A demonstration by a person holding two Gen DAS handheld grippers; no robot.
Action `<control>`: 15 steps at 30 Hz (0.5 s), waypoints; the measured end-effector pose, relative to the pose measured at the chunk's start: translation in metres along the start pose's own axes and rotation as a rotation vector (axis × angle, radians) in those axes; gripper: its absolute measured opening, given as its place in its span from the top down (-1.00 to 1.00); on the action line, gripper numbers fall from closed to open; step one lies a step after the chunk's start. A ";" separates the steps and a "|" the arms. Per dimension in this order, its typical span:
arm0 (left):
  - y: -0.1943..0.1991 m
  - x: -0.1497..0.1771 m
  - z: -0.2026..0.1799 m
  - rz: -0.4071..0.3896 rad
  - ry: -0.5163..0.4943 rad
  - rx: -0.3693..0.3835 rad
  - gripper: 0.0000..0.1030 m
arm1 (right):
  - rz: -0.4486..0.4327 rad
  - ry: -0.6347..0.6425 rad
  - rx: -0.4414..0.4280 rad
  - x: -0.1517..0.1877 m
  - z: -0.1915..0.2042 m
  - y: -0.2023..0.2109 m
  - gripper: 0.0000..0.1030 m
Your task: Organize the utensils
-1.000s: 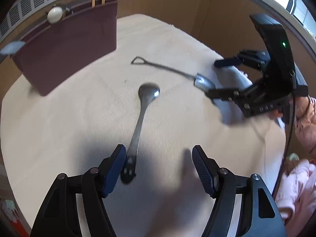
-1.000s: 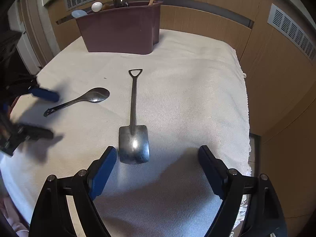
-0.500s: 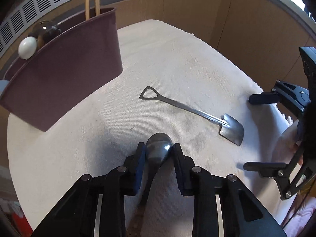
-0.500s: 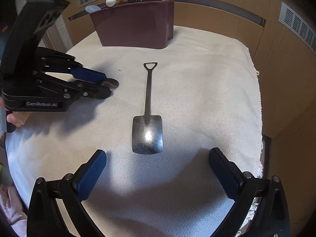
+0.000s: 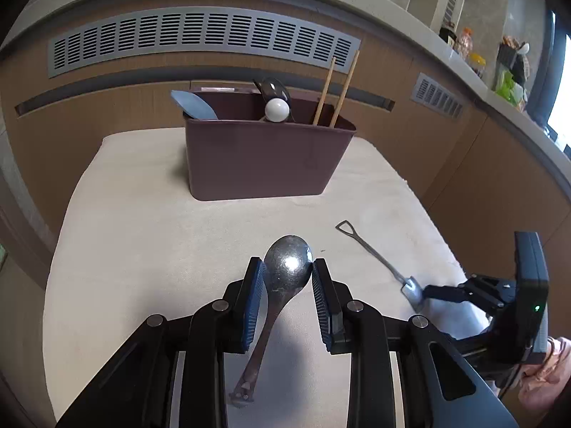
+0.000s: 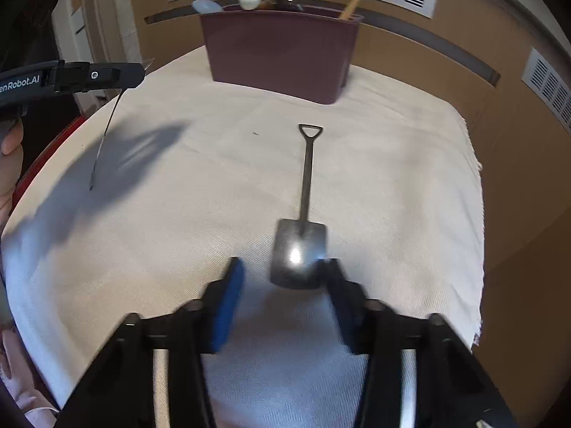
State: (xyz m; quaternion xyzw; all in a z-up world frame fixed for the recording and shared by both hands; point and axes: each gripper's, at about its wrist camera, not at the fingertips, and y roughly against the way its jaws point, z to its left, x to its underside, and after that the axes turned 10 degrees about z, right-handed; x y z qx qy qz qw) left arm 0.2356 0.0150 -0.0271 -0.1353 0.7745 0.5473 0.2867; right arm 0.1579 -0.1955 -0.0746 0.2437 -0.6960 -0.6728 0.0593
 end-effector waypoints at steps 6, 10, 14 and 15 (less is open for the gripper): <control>0.012 0.010 0.004 -0.021 0.023 0.023 0.44 | -0.099 0.021 0.101 -0.016 0.011 0.035 0.45; 0.017 0.012 0.006 -0.030 0.026 0.022 0.44 | -0.219 0.003 0.127 -0.029 0.006 0.082 0.91; 0.020 0.011 0.010 -0.033 0.049 0.051 0.44 | -0.254 -0.041 0.095 -0.054 -0.013 0.094 0.96; 0.019 0.010 0.010 -0.033 0.052 0.058 0.44 | -0.245 -0.053 0.072 -0.063 -0.019 0.090 0.96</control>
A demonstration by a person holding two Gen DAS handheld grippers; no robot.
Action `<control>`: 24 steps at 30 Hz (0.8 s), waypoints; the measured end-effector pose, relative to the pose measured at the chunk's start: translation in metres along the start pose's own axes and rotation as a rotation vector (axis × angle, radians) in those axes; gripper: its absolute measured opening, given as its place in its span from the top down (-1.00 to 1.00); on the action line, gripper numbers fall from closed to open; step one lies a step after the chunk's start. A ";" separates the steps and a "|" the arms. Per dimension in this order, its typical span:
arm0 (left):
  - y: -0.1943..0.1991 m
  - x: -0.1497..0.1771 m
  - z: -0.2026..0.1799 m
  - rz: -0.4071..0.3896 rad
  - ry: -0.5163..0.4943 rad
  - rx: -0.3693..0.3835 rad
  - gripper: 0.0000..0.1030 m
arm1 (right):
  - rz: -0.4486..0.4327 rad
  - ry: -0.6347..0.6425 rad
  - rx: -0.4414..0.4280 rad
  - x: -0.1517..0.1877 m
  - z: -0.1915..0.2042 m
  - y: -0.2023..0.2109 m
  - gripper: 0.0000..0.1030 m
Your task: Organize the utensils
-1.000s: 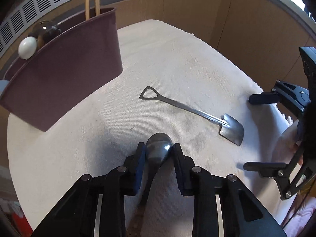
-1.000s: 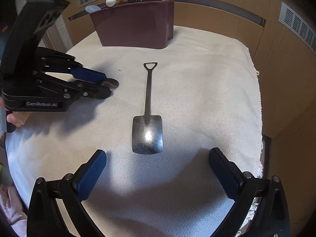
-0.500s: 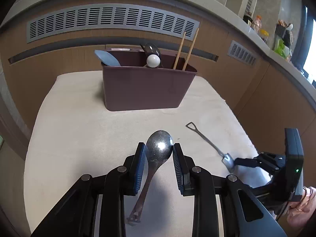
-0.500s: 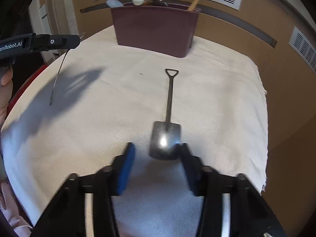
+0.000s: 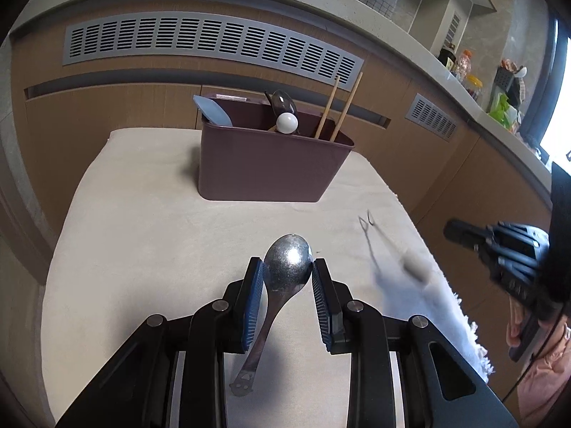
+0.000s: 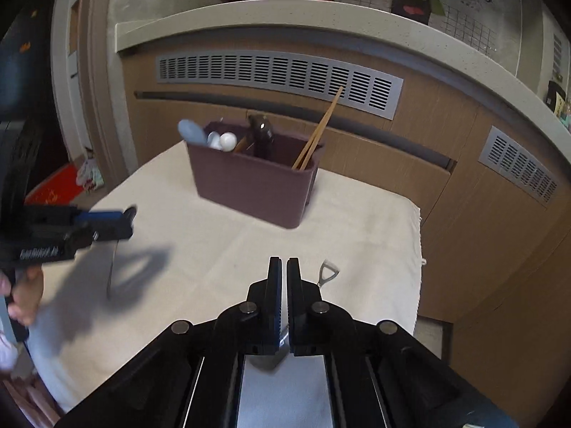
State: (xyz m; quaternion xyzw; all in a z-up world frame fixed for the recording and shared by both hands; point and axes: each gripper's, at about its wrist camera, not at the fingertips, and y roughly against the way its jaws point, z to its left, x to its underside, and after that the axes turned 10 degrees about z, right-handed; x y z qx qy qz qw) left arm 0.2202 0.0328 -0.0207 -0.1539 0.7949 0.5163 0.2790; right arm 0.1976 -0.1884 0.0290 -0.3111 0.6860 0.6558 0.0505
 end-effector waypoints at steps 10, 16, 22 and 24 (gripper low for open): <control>-0.006 0.002 0.012 0.022 0.031 -0.023 0.44 | 0.178 0.110 -0.078 0.011 -0.003 -0.052 0.31; -0.019 0.002 0.017 0.049 0.040 0.000 0.44 | 0.296 0.156 0.061 0.072 -0.006 -0.063 0.06; -0.024 0.005 0.020 0.067 0.039 0.000 0.44 | 0.323 0.055 -0.086 0.088 -0.006 -0.062 0.06; -0.024 0.005 0.023 0.070 0.045 -0.006 0.44 | 0.316 0.066 -0.158 0.083 0.005 -0.069 -0.01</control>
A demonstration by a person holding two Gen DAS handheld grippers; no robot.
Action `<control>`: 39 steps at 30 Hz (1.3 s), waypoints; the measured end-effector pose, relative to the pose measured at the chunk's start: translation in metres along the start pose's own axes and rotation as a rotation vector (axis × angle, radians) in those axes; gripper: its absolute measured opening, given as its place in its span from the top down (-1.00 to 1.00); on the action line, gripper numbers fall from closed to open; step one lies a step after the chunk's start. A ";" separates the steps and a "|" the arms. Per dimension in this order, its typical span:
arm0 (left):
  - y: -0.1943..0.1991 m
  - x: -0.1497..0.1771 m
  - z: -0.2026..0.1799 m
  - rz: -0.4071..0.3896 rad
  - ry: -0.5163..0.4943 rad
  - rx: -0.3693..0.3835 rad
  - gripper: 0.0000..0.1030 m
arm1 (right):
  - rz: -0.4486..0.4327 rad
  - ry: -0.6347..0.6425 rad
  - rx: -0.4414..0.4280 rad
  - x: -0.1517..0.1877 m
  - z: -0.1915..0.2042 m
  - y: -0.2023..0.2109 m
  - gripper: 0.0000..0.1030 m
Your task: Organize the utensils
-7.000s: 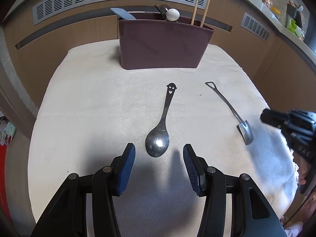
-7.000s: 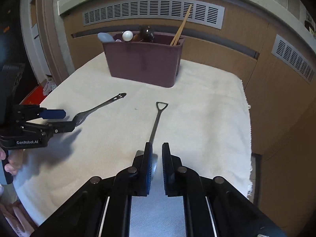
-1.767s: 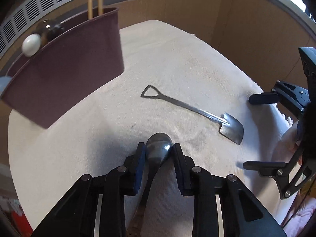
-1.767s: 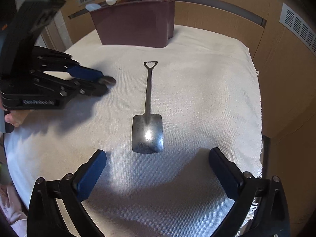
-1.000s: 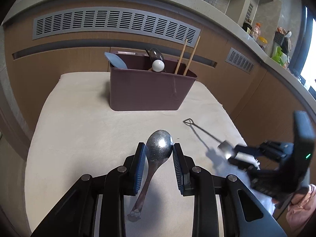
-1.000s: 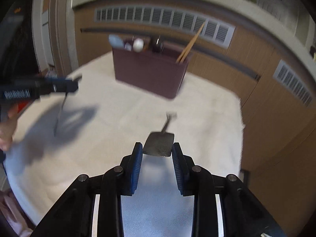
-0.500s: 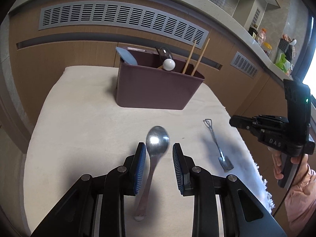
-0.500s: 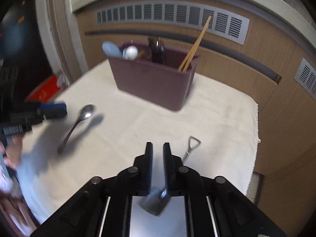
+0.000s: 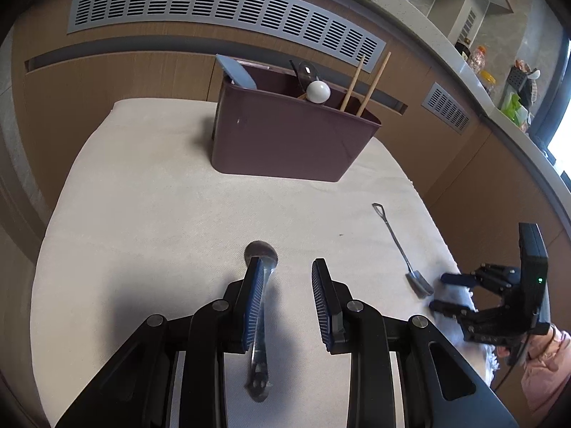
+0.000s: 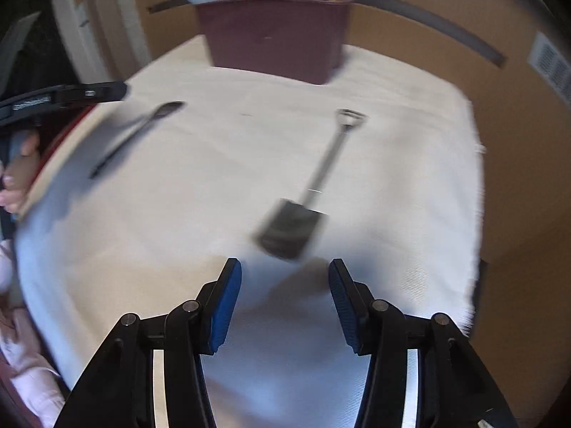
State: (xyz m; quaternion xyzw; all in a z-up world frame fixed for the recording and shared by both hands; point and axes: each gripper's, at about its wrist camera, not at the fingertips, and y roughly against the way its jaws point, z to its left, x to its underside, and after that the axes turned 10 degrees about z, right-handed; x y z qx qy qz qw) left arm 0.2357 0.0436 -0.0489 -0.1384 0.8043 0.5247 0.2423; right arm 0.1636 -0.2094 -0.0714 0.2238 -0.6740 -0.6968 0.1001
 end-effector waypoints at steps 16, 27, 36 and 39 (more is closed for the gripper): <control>0.005 0.010 0.022 0.050 0.017 -0.078 0.44 | -0.094 0.444 0.014 -0.074 0.047 -0.013 -0.40; -0.016 0.005 0.006 0.146 -0.031 -0.090 0.43 | -0.037 0.285 -0.081 -0.124 -0.006 -0.042 -0.24; -0.033 -0.001 -0.016 0.206 -0.085 -0.130 0.42 | -0.067 0.139 -0.074 -0.127 -0.013 -0.033 0.43; -0.035 -0.005 -0.017 0.216 -0.086 -0.154 0.42 | -0.098 0.057 -0.083 -0.114 -0.023 -0.019 0.43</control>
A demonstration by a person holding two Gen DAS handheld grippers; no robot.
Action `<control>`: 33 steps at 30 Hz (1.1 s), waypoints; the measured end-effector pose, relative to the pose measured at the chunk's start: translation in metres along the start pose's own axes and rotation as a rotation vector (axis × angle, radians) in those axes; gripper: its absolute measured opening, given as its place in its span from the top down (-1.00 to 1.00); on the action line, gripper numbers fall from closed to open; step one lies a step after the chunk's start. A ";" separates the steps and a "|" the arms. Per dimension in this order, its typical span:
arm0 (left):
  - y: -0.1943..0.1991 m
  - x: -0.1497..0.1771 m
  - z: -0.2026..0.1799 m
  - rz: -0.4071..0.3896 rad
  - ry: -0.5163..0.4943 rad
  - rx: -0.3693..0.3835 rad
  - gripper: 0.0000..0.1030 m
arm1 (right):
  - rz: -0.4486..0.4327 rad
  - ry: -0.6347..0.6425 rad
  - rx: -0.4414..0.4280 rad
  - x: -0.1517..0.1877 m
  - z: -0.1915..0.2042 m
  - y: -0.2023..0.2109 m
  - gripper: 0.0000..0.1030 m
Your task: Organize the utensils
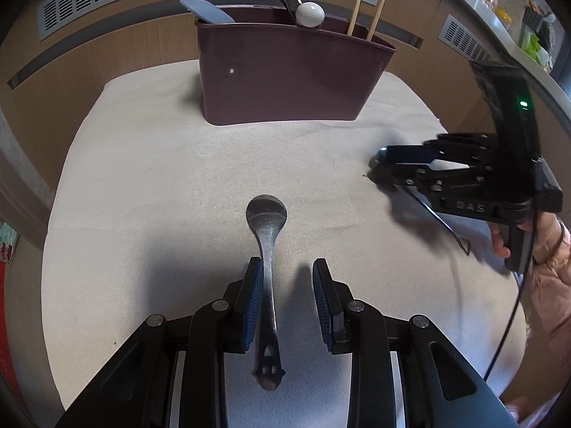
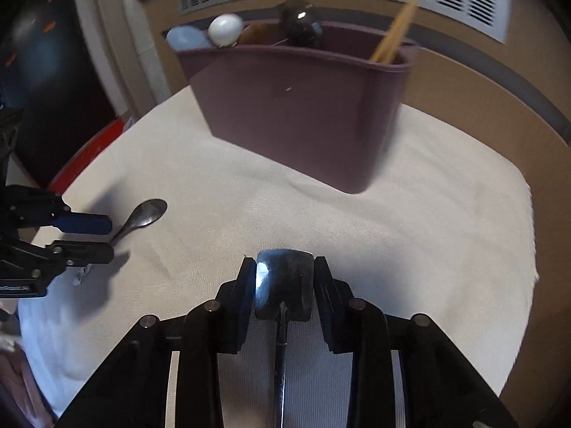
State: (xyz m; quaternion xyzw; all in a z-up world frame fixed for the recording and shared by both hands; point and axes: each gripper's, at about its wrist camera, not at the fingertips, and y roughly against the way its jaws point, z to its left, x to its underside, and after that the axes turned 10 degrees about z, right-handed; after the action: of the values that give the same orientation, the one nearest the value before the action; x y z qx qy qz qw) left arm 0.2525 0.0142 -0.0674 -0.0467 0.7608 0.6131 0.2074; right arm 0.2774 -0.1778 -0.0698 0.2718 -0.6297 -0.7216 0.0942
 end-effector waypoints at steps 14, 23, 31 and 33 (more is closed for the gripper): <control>-0.026 -0.043 -0.015 0.057 -0.079 -0.143 0.45 | -0.131 -0.105 0.011 0.035 0.010 0.059 0.43; 0.042 -0.012 -0.023 -0.210 -0.065 -0.053 0.45 | -0.234 -0.160 -0.012 0.049 0.023 0.101 0.43; 0.131 -0.034 -0.034 -0.498 -0.083 0.039 0.45 | -0.458 -0.093 0.038 0.007 0.040 0.186 0.47; 0.157 -0.053 -0.032 -0.561 -0.099 0.056 0.45 | -0.522 -0.061 0.080 -0.016 0.043 0.212 0.47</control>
State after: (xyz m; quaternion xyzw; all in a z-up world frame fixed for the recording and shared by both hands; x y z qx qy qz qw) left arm 0.2411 0.0122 0.1008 -0.2197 0.7239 0.5119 0.4070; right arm 0.2253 -0.1731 0.1406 0.4069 -0.5688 -0.7038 -0.1250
